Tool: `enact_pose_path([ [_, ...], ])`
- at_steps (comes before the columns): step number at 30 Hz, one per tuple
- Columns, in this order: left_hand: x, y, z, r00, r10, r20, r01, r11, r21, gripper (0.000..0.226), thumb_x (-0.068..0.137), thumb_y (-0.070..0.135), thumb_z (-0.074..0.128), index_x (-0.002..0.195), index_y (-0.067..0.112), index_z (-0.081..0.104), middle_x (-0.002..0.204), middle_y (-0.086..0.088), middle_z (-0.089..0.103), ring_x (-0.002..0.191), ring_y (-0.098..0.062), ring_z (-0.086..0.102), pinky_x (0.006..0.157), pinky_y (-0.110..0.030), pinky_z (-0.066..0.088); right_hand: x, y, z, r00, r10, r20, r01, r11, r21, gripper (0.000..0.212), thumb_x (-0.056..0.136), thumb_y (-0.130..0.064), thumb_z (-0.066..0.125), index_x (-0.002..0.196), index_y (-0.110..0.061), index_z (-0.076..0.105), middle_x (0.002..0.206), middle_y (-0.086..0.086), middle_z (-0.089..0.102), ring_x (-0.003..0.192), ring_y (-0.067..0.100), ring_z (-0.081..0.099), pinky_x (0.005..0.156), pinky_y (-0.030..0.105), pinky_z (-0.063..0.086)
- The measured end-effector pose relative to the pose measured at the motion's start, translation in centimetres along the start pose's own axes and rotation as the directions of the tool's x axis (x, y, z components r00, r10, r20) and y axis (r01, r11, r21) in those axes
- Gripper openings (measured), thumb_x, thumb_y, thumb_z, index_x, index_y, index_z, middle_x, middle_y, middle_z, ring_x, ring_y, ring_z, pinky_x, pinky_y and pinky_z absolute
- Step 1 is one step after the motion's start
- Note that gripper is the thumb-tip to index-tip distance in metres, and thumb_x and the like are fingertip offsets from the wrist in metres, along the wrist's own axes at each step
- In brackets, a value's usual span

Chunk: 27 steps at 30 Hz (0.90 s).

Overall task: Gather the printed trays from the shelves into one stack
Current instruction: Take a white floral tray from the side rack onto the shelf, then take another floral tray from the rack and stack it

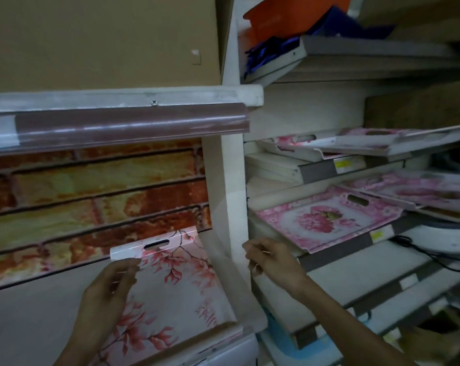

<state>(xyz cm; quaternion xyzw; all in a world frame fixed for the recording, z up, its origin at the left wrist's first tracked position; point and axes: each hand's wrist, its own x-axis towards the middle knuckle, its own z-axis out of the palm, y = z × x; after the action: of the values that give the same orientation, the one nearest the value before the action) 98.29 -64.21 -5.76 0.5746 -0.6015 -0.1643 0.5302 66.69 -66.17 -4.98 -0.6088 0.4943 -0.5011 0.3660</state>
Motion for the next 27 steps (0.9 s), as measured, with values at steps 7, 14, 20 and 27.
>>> enact_pose_path([
  [7,0.0,8.3,4.9,0.986,0.128,0.104,-0.106,0.975,-0.194,0.029,0.094,0.009,0.057,0.088,0.033,0.070,0.083,0.008,0.073,0.070,0.002,0.067,0.065,-0.001,0.047,-1.4,-6.1,-12.5,0.965,0.060,-0.257,0.072,0.877,0.475,0.036,0.091,-0.030,0.061,0.109,0.001,0.064,0.094,0.015,0.069,0.080,0.023,0.068,0.070,0.033,0.057],
  [14,0.0,15.6,9.8,0.966,0.219,0.135,-0.176,0.945,-0.274,0.025,0.094,0.007,0.057,0.090,0.028,0.071,0.082,0.015,0.072,0.065,0.001,0.065,0.056,-0.001,0.045,-0.8,-10.5,-25.7,0.953,0.219,-0.210,0.013,0.662,0.749,0.100,0.074,-0.072,0.061,0.142,-0.003,0.036,0.135,0.028,0.048,0.114,0.039,0.060,0.087,0.056,0.055],
  [20,0.4,22.3,15.1,0.953,0.263,0.149,-0.180,0.891,-0.418,0.018,0.095,0.006,0.055,0.098,0.015,0.071,0.087,-0.003,0.071,0.069,-0.008,0.066,0.062,-0.014,0.053,0.8,-13.3,-28.3,0.915,0.345,-0.211,-0.070,0.649,0.757,0.033,0.090,-0.030,0.066,0.110,-0.008,0.052,0.108,0.027,0.056,0.095,0.044,0.061,0.059,0.064,0.055],
  [27,0.8,28.4,21.7,0.913,0.124,0.388,0.138,0.801,-0.582,0.021,0.098,0.013,0.055,0.113,0.002,0.063,0.104,-0.021,0.069,0.079,-0.026,0.071,0.078,-0.041,0.061,1.2,-12.8,-29.9,0.913,0.289,-0.287,0.001,0.704,0.710,0.022,0.091,-0.005,0.055,0.112,-0.007,0.049,0.114,0.027,0.052,0.100,0.048,0.059,0.061,0.061,0.057],
])
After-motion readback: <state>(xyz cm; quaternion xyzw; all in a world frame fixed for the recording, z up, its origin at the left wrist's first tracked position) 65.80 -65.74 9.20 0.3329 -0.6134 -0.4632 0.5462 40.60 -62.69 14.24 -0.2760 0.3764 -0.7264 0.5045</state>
